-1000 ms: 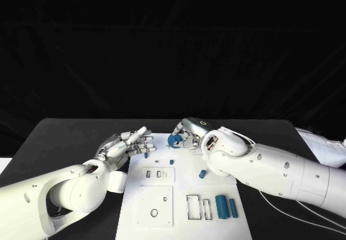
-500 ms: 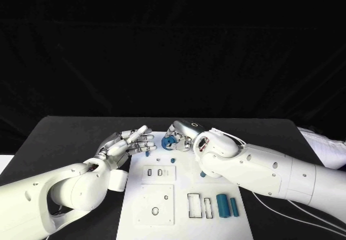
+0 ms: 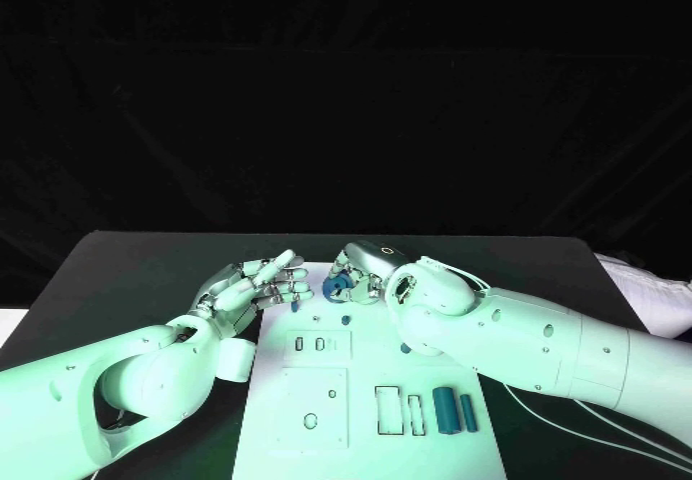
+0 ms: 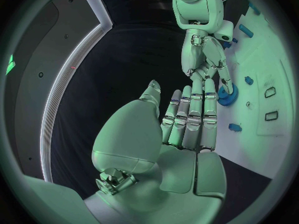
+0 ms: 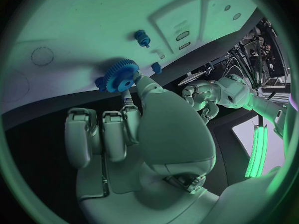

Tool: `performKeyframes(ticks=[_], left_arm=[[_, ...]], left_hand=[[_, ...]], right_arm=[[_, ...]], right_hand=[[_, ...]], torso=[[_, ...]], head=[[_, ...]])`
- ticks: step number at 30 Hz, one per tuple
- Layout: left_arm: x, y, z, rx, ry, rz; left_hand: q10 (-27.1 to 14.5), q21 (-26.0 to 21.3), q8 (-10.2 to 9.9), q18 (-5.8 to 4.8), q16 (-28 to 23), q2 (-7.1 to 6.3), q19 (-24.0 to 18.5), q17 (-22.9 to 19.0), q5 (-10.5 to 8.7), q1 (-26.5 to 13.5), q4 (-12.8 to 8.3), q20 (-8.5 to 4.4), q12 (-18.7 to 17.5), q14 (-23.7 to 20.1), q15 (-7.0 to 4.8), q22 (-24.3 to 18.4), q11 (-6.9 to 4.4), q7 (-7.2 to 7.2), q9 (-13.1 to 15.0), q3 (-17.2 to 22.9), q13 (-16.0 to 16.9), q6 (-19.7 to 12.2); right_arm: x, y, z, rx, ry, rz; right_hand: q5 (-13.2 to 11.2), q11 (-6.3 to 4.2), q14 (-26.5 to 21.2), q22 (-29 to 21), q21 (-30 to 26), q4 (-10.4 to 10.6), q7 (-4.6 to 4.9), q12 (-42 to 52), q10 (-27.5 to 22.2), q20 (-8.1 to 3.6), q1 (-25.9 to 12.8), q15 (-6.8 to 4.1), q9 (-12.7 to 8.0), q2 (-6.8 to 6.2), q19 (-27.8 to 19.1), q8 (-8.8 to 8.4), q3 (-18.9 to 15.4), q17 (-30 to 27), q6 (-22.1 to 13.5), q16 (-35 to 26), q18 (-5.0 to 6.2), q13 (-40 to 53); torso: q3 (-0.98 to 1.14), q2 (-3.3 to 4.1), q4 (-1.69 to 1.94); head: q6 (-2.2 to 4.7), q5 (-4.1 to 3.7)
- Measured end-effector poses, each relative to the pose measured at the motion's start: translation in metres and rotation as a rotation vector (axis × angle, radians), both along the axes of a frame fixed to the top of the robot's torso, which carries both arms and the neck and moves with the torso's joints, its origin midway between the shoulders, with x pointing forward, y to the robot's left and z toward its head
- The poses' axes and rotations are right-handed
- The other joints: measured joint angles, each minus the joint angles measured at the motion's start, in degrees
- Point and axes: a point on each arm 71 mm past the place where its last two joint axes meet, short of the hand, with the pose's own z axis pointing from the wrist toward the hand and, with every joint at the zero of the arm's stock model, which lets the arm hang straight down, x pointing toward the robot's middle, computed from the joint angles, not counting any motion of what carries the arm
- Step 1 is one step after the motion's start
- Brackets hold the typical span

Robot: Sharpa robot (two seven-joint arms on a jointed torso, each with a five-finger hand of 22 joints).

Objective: Assemble the parts on the task board

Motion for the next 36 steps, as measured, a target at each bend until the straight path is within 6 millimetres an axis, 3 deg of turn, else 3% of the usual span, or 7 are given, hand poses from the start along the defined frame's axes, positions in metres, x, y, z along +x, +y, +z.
performKeyframes(ticks=[6,15,28,36], left_arm=[[0.0,0.0,0.0,0.0,0.0,0.0],[0.0,0.0,0.0,0.001,0.001,0.001],[0.0,0.001,0.0,0.002,0.002,0.001],[0.0,0.001,0.0,0.002,0.002,0.001]], left_hand=[[0.0,0.0,0.0,0.0,0.0,0.0,0.0,0.0,0.0,0.0,0.0,0.0,0.0,0.0,0.0,0.0,0.0,0.0,0.0,0.0,0.0,0.0],[0.0,0.0,-0.2,0.0,-0.2,0.0,0.0,0.0,0.0,0.0,-0.2,0.0,0.0,0.0,0.0,0.0,0.0,0.0,0.0,-0.2,0.0,0.0],[0.0,0.0,-0.2,0.0,-0.3,0.0,0.0,0.1,0.0,0.0,-0.2,0.0,0.0,0.0,0.0,0.0,0.0,0.0,0.0,-0.2,0.0,0.0],[0.0,0.0,-0.2,0.0,-0.3,0.0,0.0,0.1,0.0,0.0,-0.3,0.0,0.0,0.0,0.0,0.0,0.0,0.0,0.0,0.0,0.0,0.0]], right_arm=[[0.001,-0.002,-0.001,-0.003,0.0,-0.005],[0.001,-0.003,0.0,0.006,-0.009,-0.01],[0.002,-0.009,-0.004,0.0,0.003,-0.021],[0.003,-0.014,-0.01,-0.007,0.034,-0.033]], right_hand=[[0.8,1.21,-0.1,0.0,0.0,0.5,1.21,-3.1,-1.8,0.54,-2.6,0.55,-0.4,-1.23,-0.1,-1.26,-0.5,0.0,-4.3,0.0,0.01,-0.1],[0.0,1.51,-0.1,0.0,0.0,1.9,1.81,-6.0,-3.3,1.15,-4.4,0.94,-0.8,-2.96,-0.3,-1.26,-2.5,0.0,-6.5,0.0,0.02,-2.3],[0.0,1.19,-0.1,0.0,0.0,2.8,1.29,-5.1,-3.0,1.15,-5.0,0.94,-0.5,-2.34,-0.3,-0.93,-3.8,0.0,-5.7,-0.2,0.01,-1.3],[0.3,1.19,-0.1,0.0,0.0,5.1,1.11,-4.9,-3.0,1.15,-7.4,0.94,-0.5,-1.74,-0.3,-0.94,-5.9,0.0,-5.6,-0.2,0.01,-1.1]], torso=[[0.0,0.0,0.0],[-0.03,0.0,0.09],[-0.05,0.0,0.12],[-0.08,0.01,0.16]], head=[[-0.07,-0.03],[-0.09,-0.1],[-0.22,-0.19],[-0.42,-0.19]])
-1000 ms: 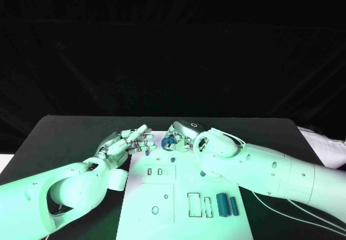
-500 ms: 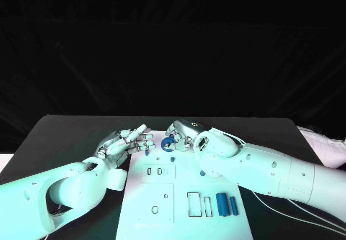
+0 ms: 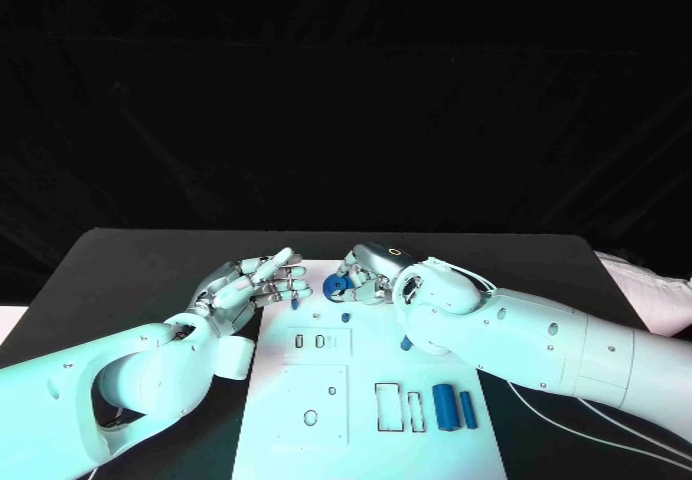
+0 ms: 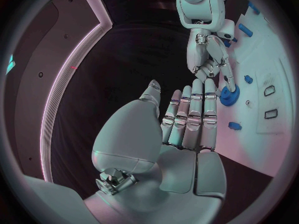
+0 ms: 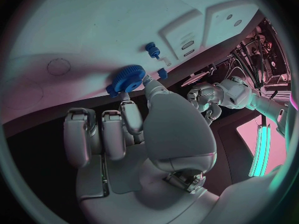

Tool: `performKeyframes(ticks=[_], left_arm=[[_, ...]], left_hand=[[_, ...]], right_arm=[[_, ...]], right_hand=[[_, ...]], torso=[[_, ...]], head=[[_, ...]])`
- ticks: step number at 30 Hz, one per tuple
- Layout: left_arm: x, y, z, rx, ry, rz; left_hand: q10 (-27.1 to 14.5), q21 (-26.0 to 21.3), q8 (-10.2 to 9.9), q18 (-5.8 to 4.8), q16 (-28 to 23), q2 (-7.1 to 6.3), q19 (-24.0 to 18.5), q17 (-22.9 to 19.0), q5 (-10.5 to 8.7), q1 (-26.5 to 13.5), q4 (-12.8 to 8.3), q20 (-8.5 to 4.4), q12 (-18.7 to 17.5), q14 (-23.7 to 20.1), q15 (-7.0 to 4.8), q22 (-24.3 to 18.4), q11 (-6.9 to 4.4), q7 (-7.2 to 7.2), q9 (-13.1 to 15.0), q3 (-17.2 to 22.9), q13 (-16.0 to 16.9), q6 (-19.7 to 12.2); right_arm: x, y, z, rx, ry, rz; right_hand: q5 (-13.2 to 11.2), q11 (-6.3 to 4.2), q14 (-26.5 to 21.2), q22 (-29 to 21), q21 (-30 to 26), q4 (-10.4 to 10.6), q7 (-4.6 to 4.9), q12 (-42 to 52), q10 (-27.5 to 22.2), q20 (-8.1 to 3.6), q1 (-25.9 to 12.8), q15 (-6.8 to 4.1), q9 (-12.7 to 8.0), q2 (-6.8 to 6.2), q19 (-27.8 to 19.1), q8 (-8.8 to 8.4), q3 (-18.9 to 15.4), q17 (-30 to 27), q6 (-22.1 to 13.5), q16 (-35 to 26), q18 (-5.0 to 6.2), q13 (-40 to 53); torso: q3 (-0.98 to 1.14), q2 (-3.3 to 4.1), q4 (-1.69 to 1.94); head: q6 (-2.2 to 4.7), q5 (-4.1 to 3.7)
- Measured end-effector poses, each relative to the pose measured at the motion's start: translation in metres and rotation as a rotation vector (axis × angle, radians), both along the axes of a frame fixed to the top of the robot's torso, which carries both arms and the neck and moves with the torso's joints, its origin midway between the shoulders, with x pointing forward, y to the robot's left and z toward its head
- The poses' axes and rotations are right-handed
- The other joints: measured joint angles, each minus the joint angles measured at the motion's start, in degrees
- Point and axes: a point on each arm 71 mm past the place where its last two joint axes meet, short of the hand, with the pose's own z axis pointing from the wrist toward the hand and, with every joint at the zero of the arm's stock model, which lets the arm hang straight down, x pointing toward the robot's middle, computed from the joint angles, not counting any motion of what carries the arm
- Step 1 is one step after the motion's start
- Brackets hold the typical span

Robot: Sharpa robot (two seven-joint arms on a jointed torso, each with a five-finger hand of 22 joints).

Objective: Assemble the parts on the task board

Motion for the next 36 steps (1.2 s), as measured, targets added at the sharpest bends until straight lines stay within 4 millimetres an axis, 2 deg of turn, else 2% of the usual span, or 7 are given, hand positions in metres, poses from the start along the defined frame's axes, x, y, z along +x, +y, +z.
performKeyframes(ticks=[20,26,30,33,36], left_arm=[[0.0,0.001,0.0,0.0,0.0,0.001],[0.0,0.001,0.0,0.001,0.0,0.002],[0.0,0.002,0.0,0.002,0.0,0.004],[0.0,0.003,0.0,0.002,0.0,0.005],[0.0,0.003,0.0,0.002,0.0,0.004]], left_hand=[[0.0,0.0,0.0,0.0,0.0,0.0,0.0,0.1,0.0,0.0,0.0,0.0,0.0,0.0,0.0,0.0,0.0,0.21,0.0,0.0,0.0,-0.2],[0.0,0.0,0.0,0.0,0.0,0.0,0.0,0.1,0.0,0.0,0.0,0.0,0.0,0.0,0.0,0.0,0.0,0.21,0.0,0.0,0.0,-0.2],[0.0,0.0,0.0,0.0,0.0,0.0,0.0,0.1,0.0,0.0,0.0,0.0,0.0,0.0,0.0,0.0,0.0,0.21,0.0,0.0,0.0,-0.2],[-0.2,0.0,0.0,0.0,0.0,0.0,0.0,0.1,0.0,0.0,-0.2,0.0,-0.2,0.0,0.0,0.0,0.2,0.21,0.0,-0.2,0.0,-0.2],[-0.2,0.0,-0.2,0.0,0.0,0.17,0.0,0.2,0.0,0.2,-0.3,0.0,-0.2,0.0,0.0,-0.1,0.2,0.21,0.0,0.0,0.0,-0.2]], right_arm=[[0.0,-0.012,-0.006,0.011,0.016,-0.035],[-0.01,-0.022,-0.004,0.077,-0.018,-0.034],[-0.016,-0.041,0.006,0.141,-0.057,-0.026],[-0.017,-0.066,0.014,0.165,-0.073,-0.031],[-0.017,-0.095,0.019,0.182,-0.063,-0.044]], right_hand=[[0.5,0.0,0.0,0.0,0.0,0.6,0.17,0.0,0.0,0.0,0.0,0.0,0.0,-0.02,0.0,0.0,-0.5,0.0,-0.2,0.0,0.0,0.1],[2.9,0.03,0.0,0.0,0.0,0.5,0.17,0.4,0.4,0.0,0.9,0.0,0.0,0.63,0.0,0.0,-0.4,0.0,-0.2,-0.2,0.0,0.3],[2.9,0.11,0.0,0.0,-0.3,0.2,0.17,-1.4,-0.3,0.0,1.7,0.0,0.0,0.99,0.0,0.0,-0.1,0.0,-0.2,-0.8,0.0,-1.1],[2.9,0.11,0.0,0.0,-0.3,-0.5,0.17,-1.5,-0.3,0.0,3.3,0.0,0.0,0.93,0.0,0.0,0.6,0.0,-0.2,-1.0,0.0,-1.3],[2.5,-0.1,0.0,0.0,-0.5,-2.1,0.17,-1.8,-0.5,0.17,5.5,0.0,0.1,0.73,-0.2,0.0,1.1,0.0,-0.2,-1.2,0.0,-1.3]], torso=[[-0.01,0.02,-0.03],[-0.01,0.0,-0.03],[0.06,-0.08,-0.13],[0.11,-0.21,-0.36],[0.18,-0.37,-0.7]], head=[[-0.26,-0.27],[-0.23,-0.45],[-0.07,-0.48],[-0.06,-0.49],[-0.02,-0.55]])
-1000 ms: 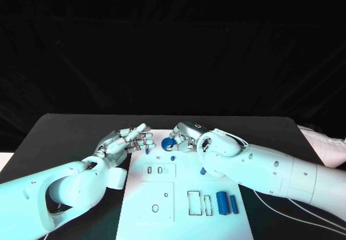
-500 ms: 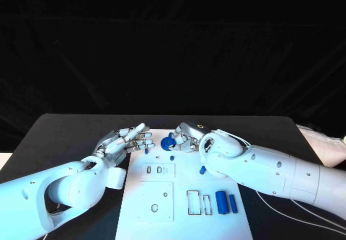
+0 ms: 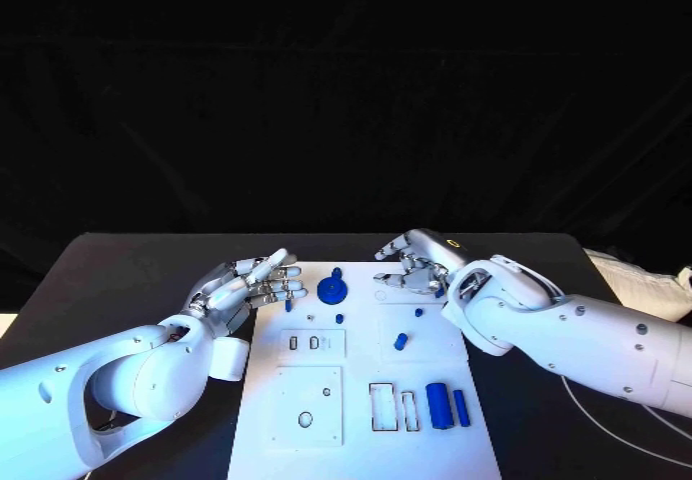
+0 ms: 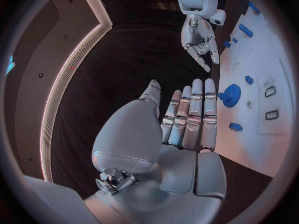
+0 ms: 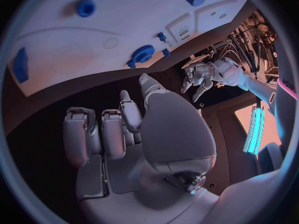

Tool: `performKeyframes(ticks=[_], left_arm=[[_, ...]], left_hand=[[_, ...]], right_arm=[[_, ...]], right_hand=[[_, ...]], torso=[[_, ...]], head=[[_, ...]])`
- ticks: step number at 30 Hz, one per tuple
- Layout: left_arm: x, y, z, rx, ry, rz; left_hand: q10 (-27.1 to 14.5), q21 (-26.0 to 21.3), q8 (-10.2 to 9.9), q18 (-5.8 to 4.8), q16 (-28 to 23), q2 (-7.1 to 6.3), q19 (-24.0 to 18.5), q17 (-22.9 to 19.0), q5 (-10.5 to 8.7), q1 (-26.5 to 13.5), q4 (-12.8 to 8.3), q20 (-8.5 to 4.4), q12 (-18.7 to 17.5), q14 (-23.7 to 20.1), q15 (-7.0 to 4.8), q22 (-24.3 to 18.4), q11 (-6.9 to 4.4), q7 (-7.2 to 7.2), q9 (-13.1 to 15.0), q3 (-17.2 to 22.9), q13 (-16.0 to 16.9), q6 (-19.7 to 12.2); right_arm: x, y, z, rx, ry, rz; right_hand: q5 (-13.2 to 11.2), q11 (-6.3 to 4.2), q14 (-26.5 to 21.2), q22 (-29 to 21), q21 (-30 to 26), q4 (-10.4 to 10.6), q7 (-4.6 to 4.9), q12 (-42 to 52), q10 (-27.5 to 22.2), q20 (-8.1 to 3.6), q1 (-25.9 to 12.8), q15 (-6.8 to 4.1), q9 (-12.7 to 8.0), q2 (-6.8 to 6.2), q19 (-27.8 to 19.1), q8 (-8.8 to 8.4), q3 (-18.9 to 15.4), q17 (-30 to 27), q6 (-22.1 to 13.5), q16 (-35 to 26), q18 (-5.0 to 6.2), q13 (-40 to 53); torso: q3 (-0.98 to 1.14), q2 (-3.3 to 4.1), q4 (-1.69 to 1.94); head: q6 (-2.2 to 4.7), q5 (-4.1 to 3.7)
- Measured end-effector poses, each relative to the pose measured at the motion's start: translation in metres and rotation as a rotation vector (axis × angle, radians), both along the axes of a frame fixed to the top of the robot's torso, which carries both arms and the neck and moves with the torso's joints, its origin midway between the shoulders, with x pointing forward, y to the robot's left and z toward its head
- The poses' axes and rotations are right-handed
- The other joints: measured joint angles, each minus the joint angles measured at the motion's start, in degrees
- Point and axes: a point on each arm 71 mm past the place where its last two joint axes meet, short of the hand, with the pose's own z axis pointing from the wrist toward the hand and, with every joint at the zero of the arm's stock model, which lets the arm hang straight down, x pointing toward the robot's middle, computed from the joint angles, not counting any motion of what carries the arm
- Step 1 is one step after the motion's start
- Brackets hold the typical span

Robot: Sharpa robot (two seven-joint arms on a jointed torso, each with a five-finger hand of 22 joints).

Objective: Assemble the parts on the task board

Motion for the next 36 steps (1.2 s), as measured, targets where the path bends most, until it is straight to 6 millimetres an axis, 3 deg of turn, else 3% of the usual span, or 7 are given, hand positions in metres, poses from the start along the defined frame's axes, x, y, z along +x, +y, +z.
performKeyframes(ticks=[5,8,14,22,36], left_arm=[[0.001,0.001,0.0,0.001,-0.001,0.004],[0.002,0.002,-0.001,0.002,-0.001,0.006],[0.002,0.003,-0.001,0.003,-0.001,0.008],[0.003,0.004,-0.001,0.005,-0.001,0.012],[0.004,0.004,-0.002,0.006,0.0,0.013]], left_hand=[[0.0,0.0,0.0,0.0,-0.2,0.13,0.0,0.0,0.0,0.1,-0.3,0.0,0.0,0.0,0.0,0.0,0.0,0.0,0.0,0.0,0.0,0.0],[0.0,0.0,0.0,-0.01,-0.2,0.13,0.0,0.1,0.0,0.1,-0.3,0.0,0.0,0.0,0.0,0.0,0.0,0.0,0.0,0.0,0.0,0.0],[0.0,0.0,0.0,0.0,-0.2,0.13,0.0,0.1,0.0,0.1,-0.3,0.0,0.0,0.0,0.0,0.0,0.0,0.0,0.0,0.0,0.0,0.0],[0.0,0.0,0.0,0.0,-0.2,-0.09,0.0,0.1,0.0,0.4,-0.3,0.0,0.0,0.0,0.0,0.0,0.0,0.0,0.0,0.0,0.0,0.0],[0.0,0.0,0.0,-0.01,-0.2,-0.09,0.0,0.2,0.0,0.4,-0.3,0.0,0.0,0.0,0.0,0.0,0.0,0.0,0.0,0.0,0.0,0.0]], right_arm=[[0.002,-0.049,-0.002,0.024,0.059,-0.028],[0.002,-0.075,-0.009,0.035,0.099,-0.05],[0.001,-0.103,-0.025,0.045,0.15,-0.077],[0.002,-0.111,-0.039,0.047,0.18,-0.078],[0.01,-0.108,-0.045,0.044,0.177,-0.096]], right_hand=[[0.8,-0.01,0.0,0.0,-0.3,-3.3,0.06,-1.5,-0.6,-0.19,3.2,0.0,0.0,-1.01,-0.6,0.0,0.8,0.0,0.6,-0.6,0.0,-1.1],[2.4,-0.04,0.0,0.0,-0.5,-3.7,0.05,-4.0,-1.9,-0.29,3.3,0.0,0.0,-1.14,-0.9,0.0,0.9,0.0,0.6,-0.9,0.0,-3.0],[2.5,-0.11,0.0,0.0,-0.5,-4.0,0.05,-4.4,-1.9,-0.29,3.3,0.0,0.0,-1.13,-0.9,0.0,1.0,0.0,0.6,-0.9,0.0,-3.5],[2.5,-0.1,0.0,0.0,-0.5,-4.1,0.05,-4.4,-1.9,-0.29,3.6,0.0,0.0,-1.37,-0.9,0.0,0.8,0.0,0.6,-0.9,-0.01,-3.1],[2.5,0.11,0.0,0.0,-0.5,-4.1,0.05,-3.8,-1.7,-0.28,3.2,0.0,-0.1,-0.97,-0.9,0.0,0.8,0.0,0.6,-0.9,0.0,-2.8]], torso=[[0.34,-0.24,-0.6],[0.55,-0.32,-0.86],[0.85,-0.41,-1.34],[1.22,-0.35,-1.54],[1.17,-0.3,-1.55]], head=[[0.19,0.22],[0.26,0.15],[0.33,-0.13],[0.27,0.13],[-0.2,0.03]])
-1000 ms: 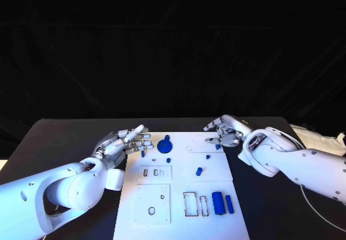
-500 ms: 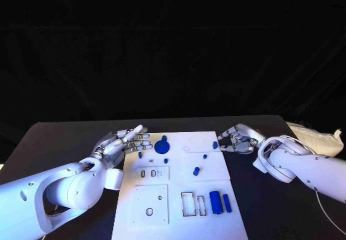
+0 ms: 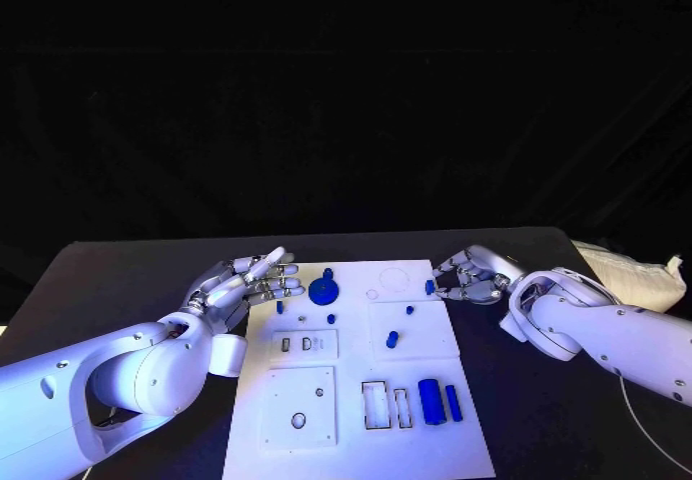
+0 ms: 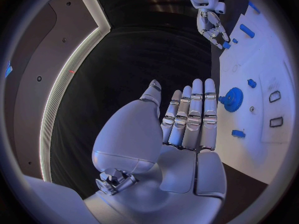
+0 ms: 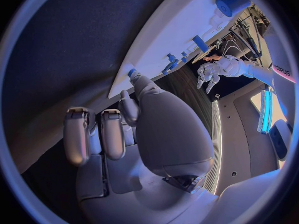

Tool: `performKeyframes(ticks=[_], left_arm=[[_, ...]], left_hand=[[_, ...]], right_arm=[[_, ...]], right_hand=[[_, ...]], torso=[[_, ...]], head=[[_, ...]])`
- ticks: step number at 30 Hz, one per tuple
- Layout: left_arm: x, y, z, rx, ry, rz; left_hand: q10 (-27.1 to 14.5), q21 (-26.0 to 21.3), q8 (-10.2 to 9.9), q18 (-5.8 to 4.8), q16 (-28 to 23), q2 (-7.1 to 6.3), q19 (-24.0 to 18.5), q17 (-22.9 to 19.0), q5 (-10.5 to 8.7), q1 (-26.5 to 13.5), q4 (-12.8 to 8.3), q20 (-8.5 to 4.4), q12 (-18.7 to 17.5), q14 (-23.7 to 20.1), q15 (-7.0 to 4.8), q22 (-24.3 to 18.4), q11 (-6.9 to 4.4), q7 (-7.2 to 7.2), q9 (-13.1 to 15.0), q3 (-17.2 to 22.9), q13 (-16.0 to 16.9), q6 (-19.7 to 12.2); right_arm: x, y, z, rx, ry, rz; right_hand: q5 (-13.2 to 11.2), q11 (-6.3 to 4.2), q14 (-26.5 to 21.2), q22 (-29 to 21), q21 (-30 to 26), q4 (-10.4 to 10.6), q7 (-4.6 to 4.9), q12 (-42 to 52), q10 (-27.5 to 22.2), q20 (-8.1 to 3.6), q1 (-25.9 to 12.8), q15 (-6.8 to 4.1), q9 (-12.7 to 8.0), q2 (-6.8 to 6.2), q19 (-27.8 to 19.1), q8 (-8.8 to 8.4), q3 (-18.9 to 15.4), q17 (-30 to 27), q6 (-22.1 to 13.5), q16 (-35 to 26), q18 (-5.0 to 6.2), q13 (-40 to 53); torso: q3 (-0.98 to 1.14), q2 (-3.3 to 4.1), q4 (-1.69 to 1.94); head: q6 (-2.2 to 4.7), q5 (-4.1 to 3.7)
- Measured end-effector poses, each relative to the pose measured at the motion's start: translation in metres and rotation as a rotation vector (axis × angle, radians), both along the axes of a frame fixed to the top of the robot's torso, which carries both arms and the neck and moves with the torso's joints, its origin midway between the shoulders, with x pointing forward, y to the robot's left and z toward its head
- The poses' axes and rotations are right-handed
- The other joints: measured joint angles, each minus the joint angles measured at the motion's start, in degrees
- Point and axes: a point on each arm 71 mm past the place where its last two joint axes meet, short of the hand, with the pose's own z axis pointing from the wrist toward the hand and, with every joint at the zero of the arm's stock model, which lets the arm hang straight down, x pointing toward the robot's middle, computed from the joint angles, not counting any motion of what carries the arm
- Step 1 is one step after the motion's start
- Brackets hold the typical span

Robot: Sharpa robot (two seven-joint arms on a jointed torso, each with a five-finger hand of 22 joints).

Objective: Assemble the parts on the task board

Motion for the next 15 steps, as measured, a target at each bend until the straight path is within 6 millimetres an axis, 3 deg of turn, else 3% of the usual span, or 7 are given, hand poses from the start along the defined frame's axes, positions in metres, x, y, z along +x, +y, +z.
performKeyframes(ticks=[15], left_arm=[[0.0,0.0,0.0,0.0,0.001,0.0]], left_hand=[[0.0,0.0,0.0,0.01,0.0,0.0,0.0,0.0,0.0,0.0,0.0,0.0,0.0,0.0,0.0,0.0,0.0,0.0,0.0,0.0,0.0,0.0]], right_arm=[[0.003,0.011,-0.004,-0.001,0.008,0.006]], right_hand=[[0.0,-0.02,0.0,0.0,0.0,0.0,0.0,0.3,0.4,0.0,-0.3,0.0,0.0,0.3,0.0,0.0,0.0,0.0,0.0,0.0,0.0,0.3]], torso=[[-0.02,0.0,0.0]], head=[[-0.26,0.21]])
